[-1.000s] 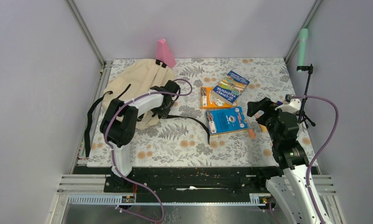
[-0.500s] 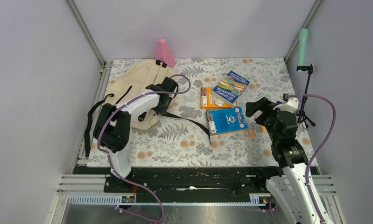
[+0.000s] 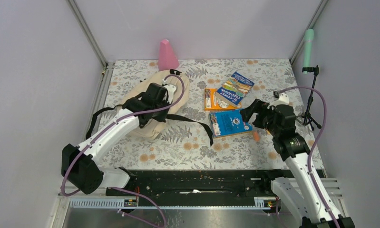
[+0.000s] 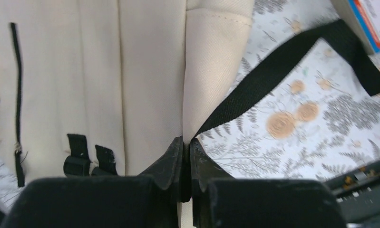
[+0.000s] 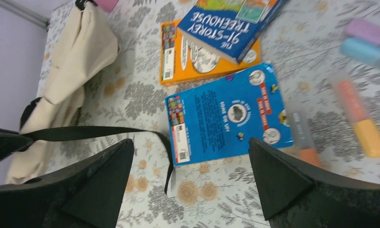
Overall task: Pack the student bag
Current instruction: Adjust the student bag at the center of the board.
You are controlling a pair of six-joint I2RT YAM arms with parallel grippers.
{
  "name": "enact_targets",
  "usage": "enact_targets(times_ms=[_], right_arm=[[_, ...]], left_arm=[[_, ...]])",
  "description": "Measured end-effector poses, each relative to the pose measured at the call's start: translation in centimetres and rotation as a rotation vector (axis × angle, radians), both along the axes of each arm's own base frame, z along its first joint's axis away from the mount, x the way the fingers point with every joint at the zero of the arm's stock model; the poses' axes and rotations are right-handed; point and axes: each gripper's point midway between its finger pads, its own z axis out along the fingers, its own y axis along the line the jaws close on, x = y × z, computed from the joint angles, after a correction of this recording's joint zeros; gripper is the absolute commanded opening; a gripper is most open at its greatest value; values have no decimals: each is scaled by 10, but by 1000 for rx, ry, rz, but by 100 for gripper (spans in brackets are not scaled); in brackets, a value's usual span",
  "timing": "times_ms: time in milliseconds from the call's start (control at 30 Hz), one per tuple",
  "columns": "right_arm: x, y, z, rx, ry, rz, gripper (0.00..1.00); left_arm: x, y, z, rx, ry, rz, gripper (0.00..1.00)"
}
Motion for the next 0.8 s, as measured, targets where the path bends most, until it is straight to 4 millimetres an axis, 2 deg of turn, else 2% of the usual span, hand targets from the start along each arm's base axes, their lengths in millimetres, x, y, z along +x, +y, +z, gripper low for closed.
enact_targets(times_ms=[100,233,367,500,633,800], right_arm=[[2,15,-9,62,63,50,98],[8,38,-16,191,130,87,100],[11,73,-26,285,188,139,100],[9,116,-42,326,261,220,100],[10,148,-58,342,320,259,98],[19,183,-56,371,323,298,90]], left_arm=[[-13,-15,-9,-43,52,-61,0],[-25,-35,-10,-121,106,-123,0],[-36,-51,-10,-170,142,-172,0],[-44,-60,-10,-201,169,-204,0],[-48,-64,-9,-221,184,-216,0],[-54,-70,-7,-253,208,-234,0]])
